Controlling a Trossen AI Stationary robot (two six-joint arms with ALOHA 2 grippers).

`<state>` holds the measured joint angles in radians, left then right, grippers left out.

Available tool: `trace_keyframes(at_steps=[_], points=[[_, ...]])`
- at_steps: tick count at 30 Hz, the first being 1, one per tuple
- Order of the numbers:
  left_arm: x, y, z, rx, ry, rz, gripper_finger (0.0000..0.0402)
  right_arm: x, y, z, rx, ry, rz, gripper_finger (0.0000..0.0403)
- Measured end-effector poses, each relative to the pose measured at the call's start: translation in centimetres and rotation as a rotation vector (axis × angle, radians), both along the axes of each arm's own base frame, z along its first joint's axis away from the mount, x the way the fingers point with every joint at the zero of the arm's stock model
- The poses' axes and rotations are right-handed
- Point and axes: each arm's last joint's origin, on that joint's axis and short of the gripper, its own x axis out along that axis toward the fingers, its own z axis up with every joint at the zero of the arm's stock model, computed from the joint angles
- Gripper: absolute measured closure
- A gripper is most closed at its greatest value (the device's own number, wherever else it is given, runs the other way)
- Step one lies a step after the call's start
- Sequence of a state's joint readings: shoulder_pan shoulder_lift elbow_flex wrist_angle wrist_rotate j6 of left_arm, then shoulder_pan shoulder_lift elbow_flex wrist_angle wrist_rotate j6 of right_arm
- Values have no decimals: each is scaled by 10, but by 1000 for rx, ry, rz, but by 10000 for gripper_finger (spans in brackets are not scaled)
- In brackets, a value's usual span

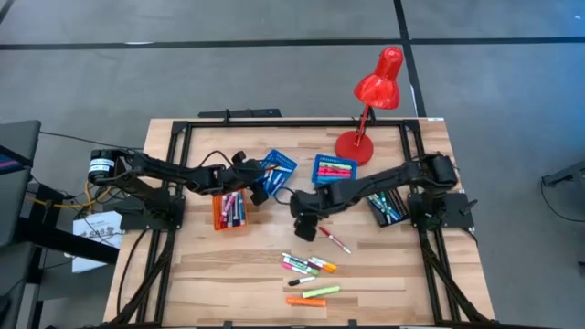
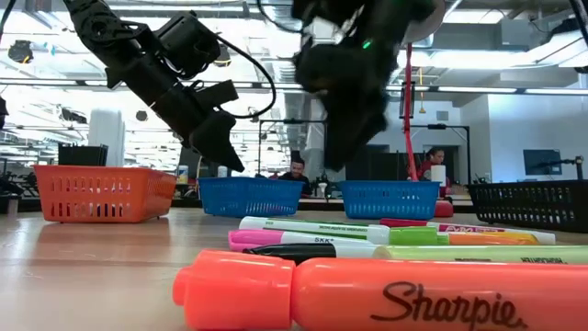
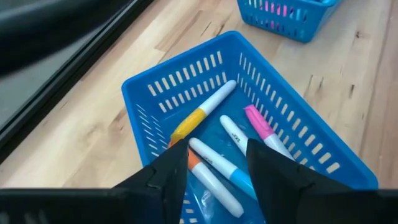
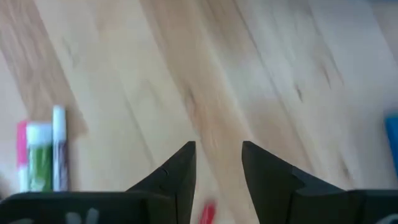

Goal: Pick & Place Markers
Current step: Put the small red marker pen into the black bin

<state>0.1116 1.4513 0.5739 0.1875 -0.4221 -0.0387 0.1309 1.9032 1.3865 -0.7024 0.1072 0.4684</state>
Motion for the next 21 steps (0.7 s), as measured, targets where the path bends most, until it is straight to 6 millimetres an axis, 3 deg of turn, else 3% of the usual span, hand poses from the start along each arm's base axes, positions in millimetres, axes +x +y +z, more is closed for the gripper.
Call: trace_keyframes(at_steps=[4,12,21], points=[[0,0,0,-8,-6,7,241,-17,18,6,22,88,-73,283],[1,-2,-1,-48,-16,-20,250,-29,50,-19,6,246,-122,283],[2,-3,0,-66,-35,-50,262,-30,52,-21,22,248,-259,283]])
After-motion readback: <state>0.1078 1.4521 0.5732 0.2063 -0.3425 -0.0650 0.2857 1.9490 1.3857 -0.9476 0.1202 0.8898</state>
